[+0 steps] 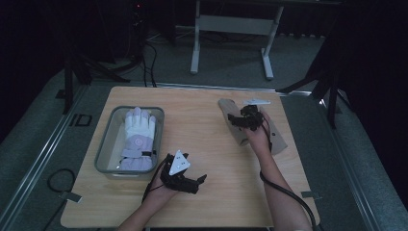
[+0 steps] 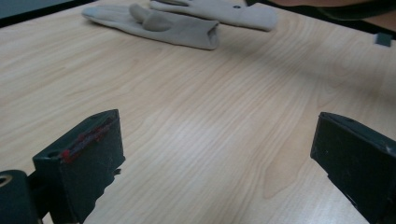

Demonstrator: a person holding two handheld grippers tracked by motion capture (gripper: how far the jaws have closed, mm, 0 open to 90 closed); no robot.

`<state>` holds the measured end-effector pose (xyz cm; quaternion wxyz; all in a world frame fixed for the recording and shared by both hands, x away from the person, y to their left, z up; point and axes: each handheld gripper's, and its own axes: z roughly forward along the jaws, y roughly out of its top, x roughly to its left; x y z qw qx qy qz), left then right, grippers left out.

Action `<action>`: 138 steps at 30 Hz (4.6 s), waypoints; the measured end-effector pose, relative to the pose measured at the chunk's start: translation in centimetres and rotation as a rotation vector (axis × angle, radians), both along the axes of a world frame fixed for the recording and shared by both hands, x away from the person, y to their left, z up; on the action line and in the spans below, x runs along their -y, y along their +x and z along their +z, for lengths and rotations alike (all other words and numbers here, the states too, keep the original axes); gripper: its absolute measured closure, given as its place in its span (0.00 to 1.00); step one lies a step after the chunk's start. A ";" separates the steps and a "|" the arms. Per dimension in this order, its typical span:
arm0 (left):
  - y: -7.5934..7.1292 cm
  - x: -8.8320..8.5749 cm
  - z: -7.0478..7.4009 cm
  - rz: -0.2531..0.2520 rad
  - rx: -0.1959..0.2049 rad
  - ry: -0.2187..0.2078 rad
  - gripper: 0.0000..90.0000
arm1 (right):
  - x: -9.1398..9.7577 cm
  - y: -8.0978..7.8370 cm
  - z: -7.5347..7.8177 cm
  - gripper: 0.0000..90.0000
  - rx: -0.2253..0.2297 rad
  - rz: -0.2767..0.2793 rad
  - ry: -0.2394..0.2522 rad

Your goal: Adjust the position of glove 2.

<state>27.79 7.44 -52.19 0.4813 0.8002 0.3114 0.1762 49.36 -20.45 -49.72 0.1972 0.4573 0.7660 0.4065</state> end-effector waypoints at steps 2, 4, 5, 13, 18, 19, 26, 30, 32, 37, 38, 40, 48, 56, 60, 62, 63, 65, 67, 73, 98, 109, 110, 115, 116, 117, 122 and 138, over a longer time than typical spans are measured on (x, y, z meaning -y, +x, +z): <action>0.0 0.0 -0.2 -0.001 -0.006 -0.004 0.03 | 0.3 0.7 -0.5 0.38 -0.008 -0.010 -0.030; -0.2 0.0 -0.4 -0.005 -0.003 -0.020 0.03 | 0.6 1.3 -1.1 0.43 -0.020 -0.010 -0.046; -0.2 -0.1 -0.5 -0.007 -0.002 -0.021 0.03 | 0.7 1.6 -1.4 0.45 -0.030 -0.007 -0.046; -0.3 -0.2 -0.6 -0.013 0.016 -0.044 0.03 | 0.8 2.9 -4.4 0.43 -0.099 -0.019 -0.149; -0.2 -0.5 -0.6 0.002 0.019 -0.047 0.03 | 0.7 2.7 -5.2 0.53 -0.092 -0.017 -0.162; -0.2 -0.5 -0.6 0.006 0.018 -0.050 0.03 | 0.7 2.6 -5.1 0.58 -0.095 -0.011 -0.159; -0.2 -0.5 -0.8 0.009 0.029 -0.053 0.03 | 0.2 2.2 -4.7 0.89 -0.133 -0.065 -0.099; 0.0 -0.4 -1.2 0.018 0.032 -0.063 0.03 | -0.3 1.6 -3.8 0.90 -0.150 -0.106 -0.037; 0.0 -0.4 -1.3 0.019 0.037 -0.060 0.03 | -0.7 1.1 -3.0 0.91 -0.146 -0.105 -0.020; 0.1 -0.4 -1.4 0.019 0.053 -0.078 0.03 | -1.6 -0.7 -0.8 0.91 -0.129 -0.117 0.011; 0.1 -0.4 -1.4 0.025 0.056 -0.079 0.03 | -1.6 -1.1 -0.3 0.91 -0.122 -0.119 0.018; 0.3 -0.5 -1.5 0.029 0.057 -0.087 0.03 | -1.7 -2.3 0.6 0.91 -0.093 -0.125 0.024; 0.7 -0.5 -1.9 0.099 0.066 -0.073 0.03 | -1.8 -7.0 1.9 0.91 -0.041 -0.188 0.007; 0.8 -0.9 -1.8 0.147 0.085 -0.087 0.03 | -1.9 -10.4 1.7 0.91 -0.045 -0.242 0.021; 0.7 -0.8 -1.9 0.159 0.083 -0.082 0.03 | -2.9 -11.8 1.1 0.91 -0.050 -0.257 0.018; 0.5 -0.7 -2.0 0.160 0.083 -0.079 0.03 | -3.5 -11.8 0.5 0.91 -0.060 -0.257 0.018; 0.5 -0.7 -2.1 0.155 0.082 -0.079 0.03 | -3.9 -11.7 0.1 0.91 -0.063 -0.259 0.011; 0.4 -0.6 -2.1 0.151 0.085 -0.076 0.03 | -4.5 -11.4 -0.6 0.91 -0.079 -0.263 0.002; 0.4 -0.5 -2.1 0.146 0.083 -0.074 0.03 | -5.0 -10.9 -1.5 0.91 -0.089 -0.268 -0.020; 0.4 -0.6 -2.2 0.139 0.081 -0.067 0.03 | -5.8 -10.0 -4.2 0.87 -0.146 -0.277 -0.045; 0.4 -0.7 -2.3 0.131 0.079 -0.081 0.03 | 0.6 -9.5 -1.0 0.21 -0.119 -0.069 0.114; 0.4 -0.7 -2.4 0.132 0.071 -0.086 0.03 | 6.1 -7.8 0.1 0.15 -0.121 -0.083 0.127; 0.3 -0.7 -2.4 0.132 0.070 -0.087 0.03 | 6.4 -7.8 0.3 0.13 -0.091 -0.093 0.104; 0.3 -0.8 -2.4 0.123 0.065 -0.094 0.03 | 7.9 -7.0 0.8 0.18 -0.091 -0.087 0.080; 0.2 -0.8 -2.4 0.122 0.067 -0.095 0.03 | 8.4 -6.7 0.9 0.23 -0.089 -0.095 0.080; 0.2 -0.8 -2.4 0.119 0.068 -0.094 0.03 | 8.8 -6.5 1.0 0.26 -0.085 -0.097 0.079; 0.1 -0.9 -2.3 0.116 0.067 -0.106 0.03 | 11.0 -4.9 1.3 0.39 -0.044 -0.135 0.071; -0.2 -1.0 -2.2 0.100 0.076 -0.132 0.03 | 13.2 0.4 -1.9 0.48 -0.074 -0.151 -0.038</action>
